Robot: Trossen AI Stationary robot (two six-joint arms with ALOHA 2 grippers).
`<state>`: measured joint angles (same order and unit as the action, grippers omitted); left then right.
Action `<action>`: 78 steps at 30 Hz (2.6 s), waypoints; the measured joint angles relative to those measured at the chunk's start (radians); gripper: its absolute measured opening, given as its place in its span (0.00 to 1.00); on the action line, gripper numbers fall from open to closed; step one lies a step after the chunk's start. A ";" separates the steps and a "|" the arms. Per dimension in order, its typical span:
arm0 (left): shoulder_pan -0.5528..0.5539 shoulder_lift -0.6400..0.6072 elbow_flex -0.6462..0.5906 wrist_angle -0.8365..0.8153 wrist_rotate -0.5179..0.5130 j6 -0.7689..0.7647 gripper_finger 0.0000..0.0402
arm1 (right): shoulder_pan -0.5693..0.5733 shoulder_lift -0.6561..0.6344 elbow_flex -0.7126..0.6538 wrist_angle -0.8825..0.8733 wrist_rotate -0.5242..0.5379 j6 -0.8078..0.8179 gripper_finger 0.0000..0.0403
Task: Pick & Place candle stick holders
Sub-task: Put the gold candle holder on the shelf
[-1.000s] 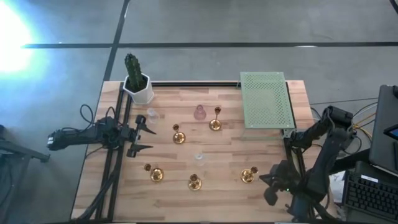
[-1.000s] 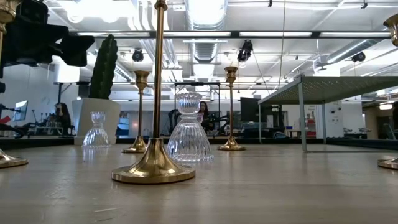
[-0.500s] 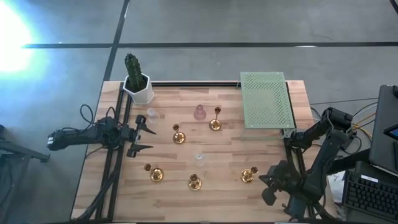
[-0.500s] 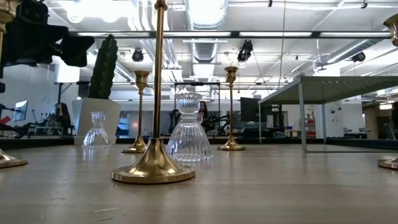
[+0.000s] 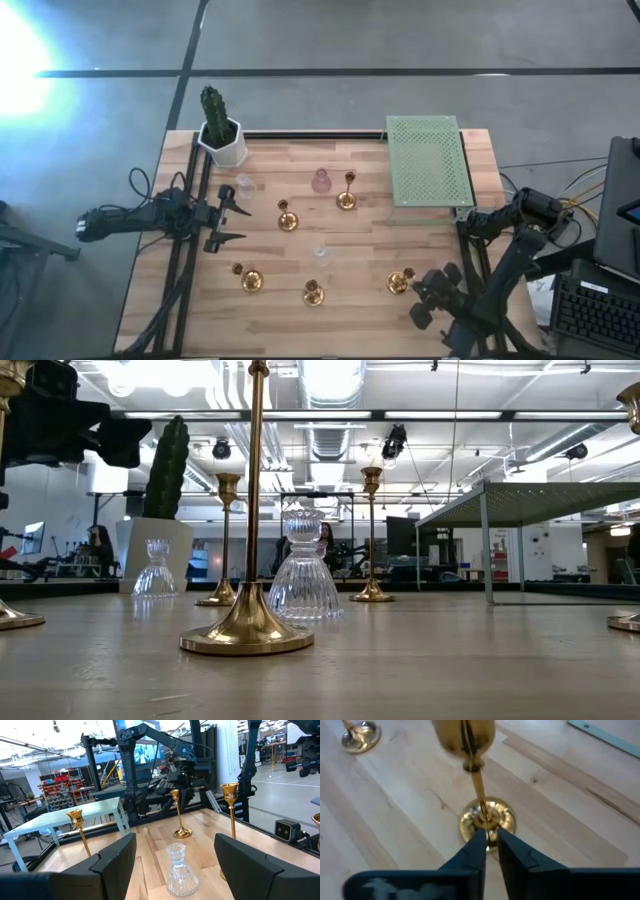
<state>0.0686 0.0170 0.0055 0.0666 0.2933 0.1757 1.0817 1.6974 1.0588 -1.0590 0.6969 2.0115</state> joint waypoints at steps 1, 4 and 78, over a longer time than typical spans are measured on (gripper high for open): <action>0.000 0.000 0.000 0.000 0.000 0.000 0.68 | -0.008 0.000 0.000 0.000 0.001 -0.010 0.16; 0.000 0.000 0.000 0.000 0.000 0.000 0.68 | -0.025 0.000 0.000 -0.001 0.003 -0.047 0.25; 0.000 0.000 0.000 0.000 0.000 0.000 0.68 | -1.152 -0.685 0.340 -0.224 0.038 -1.282 0.03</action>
<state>0.0689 0.0169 0.0055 0.0662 0.2933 0.1757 -0.0703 1.0127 1.3991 -1.2835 0.7349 0.7292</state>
